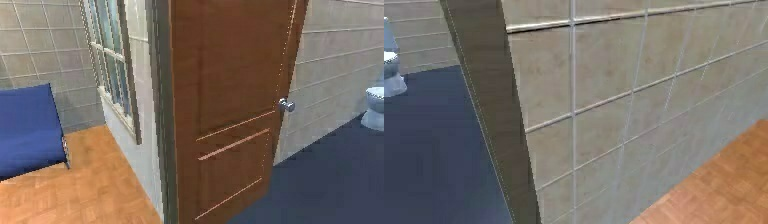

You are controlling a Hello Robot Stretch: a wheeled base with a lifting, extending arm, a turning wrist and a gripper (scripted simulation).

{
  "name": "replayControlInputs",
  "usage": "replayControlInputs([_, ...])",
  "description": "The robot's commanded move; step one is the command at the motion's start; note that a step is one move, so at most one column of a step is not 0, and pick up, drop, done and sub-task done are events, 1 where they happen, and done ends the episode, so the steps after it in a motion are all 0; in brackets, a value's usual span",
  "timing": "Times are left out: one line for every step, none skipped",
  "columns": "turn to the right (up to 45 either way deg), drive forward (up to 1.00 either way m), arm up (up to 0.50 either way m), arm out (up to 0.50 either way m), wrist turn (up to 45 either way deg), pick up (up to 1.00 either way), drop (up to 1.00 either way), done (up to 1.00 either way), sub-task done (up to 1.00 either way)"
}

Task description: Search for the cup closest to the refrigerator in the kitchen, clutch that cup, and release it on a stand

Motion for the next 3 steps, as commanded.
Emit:
replayControlInputs([33.0, 0.00, 0.00, 0.00, 0.0, 0.00, 0.00, 0.00, 0.00])
replayControlInputs([0.0, 0.70, 0.00, 0.00, 0.0, 0.00, 0.00, 0.00, 0.00])
replayControlInputs([45.0, 0.00, 0.00, 0.00, 0.0, 0.00, 0.00, 0.00, 0.00])
